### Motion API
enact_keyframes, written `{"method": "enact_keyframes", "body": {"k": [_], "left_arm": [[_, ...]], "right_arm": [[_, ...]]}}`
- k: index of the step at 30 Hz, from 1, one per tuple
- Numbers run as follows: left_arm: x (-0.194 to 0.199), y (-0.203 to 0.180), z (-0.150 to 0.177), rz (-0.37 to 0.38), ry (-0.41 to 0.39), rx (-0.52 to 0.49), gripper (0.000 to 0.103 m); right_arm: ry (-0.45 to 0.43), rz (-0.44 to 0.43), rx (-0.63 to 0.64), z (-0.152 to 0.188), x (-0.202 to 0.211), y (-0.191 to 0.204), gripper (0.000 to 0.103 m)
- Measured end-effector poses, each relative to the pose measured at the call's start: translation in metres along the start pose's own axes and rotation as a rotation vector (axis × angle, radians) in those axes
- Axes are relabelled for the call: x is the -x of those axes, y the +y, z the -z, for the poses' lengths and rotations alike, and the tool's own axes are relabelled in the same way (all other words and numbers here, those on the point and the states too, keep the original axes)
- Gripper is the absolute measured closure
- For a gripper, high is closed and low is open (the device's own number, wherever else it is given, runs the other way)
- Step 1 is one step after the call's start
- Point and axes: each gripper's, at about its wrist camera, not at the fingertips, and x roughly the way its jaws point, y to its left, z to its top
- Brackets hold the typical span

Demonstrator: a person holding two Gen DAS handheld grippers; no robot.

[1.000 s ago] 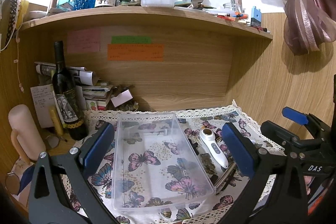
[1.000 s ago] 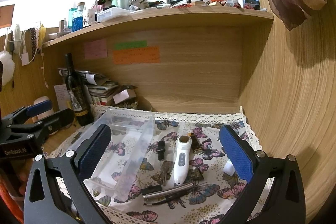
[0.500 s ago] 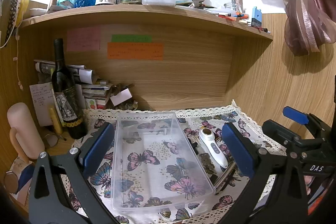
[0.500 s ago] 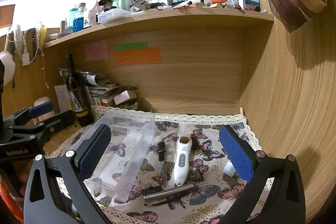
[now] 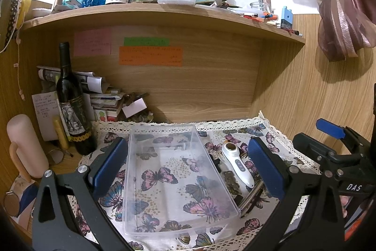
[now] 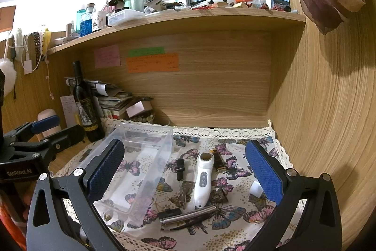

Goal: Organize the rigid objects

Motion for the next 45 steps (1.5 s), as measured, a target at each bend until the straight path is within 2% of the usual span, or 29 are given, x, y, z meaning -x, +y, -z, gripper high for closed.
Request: {"method": "enact_keyframes", "body": {"k": [17, 25, 27, 28, 29, 31, 38, 41, 45], "left_arm": [[-0.001, -0.002, -0.001, 0.003, 0.001, -0.004, 0.0], [-0.009, 0.009, 0.001, 0.034, 0.025, 0.017, 0.0], [-0.016, 0.017, 0.002, 0.024, 0.053, 0.037, 0.007], [-0.02, 0.022, 0.003, 0.015, 0.074, 0.044, 0.018], [-0.026, 0.028, 0.004, -0.002, 0.105, 0.053, 0.025], [-0.035, 0.039, 0.008, -0.018, 0.146, 0.072, 0.028], [-0.071, 0.077, 0.026, -0.089, 0.311, 0.091, 0.049], [-0.086, 0.088, 0.033, -0.09, 0.383, 0.092, 0.059], [-0.103, 0.095, 0.041, -0.092, 0.462, 0.074, 0.067]], "right_arm": [[0.003, 0.0, -0.001, 0.0, -0.001, 0.0, 0.0], [0.022, 0.003, 0.003, 0.004, -0.009, -0.002, 0.0], [0.034, 0.007, -0.001, 0.006, -0.015, -0.004, 0.0], [0.045, 0.009, -0.004, 0.007, -0.019, -0.006, 0.0], [0.056, 0.01, -0.007, 0.008, -0.022, -0.008, 0.0], [0.077, 0.015, -0.011, 0.009, -0.03, -0.011, 0.003], [0.206, 0.042, 0.001, 0.015, -0.064, -0.027, 0.035], [0.268, 0.037, -0.01, 0.017, -0.079, -0.038, 0.046], [0.343, 0.032, -0.034, 0.02, -0.102, -0.053, 0.055]]}}
